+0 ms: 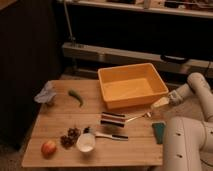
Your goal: Place fork in tray
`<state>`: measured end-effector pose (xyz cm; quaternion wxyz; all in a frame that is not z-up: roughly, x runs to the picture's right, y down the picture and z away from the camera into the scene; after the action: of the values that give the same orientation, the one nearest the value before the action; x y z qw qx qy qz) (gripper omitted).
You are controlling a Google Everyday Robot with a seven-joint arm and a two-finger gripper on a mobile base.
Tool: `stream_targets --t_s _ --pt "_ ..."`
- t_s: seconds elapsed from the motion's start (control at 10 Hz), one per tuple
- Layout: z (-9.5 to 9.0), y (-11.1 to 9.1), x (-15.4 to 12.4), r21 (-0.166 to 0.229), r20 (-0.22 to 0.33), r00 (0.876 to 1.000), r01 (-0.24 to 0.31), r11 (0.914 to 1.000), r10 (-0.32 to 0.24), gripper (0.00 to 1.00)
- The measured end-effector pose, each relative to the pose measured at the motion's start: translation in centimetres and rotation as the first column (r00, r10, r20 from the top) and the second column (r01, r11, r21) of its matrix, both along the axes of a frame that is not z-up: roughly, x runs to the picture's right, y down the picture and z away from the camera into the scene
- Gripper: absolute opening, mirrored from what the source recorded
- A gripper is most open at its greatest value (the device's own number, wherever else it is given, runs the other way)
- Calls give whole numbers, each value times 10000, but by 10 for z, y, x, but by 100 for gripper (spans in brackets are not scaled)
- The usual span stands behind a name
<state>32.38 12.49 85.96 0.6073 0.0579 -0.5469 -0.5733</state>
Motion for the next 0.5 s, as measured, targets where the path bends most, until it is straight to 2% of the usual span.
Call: stream_targets --t_s 0.5 --pt "-14 -14 -4 394 91 9998 -161 9991 158 74"
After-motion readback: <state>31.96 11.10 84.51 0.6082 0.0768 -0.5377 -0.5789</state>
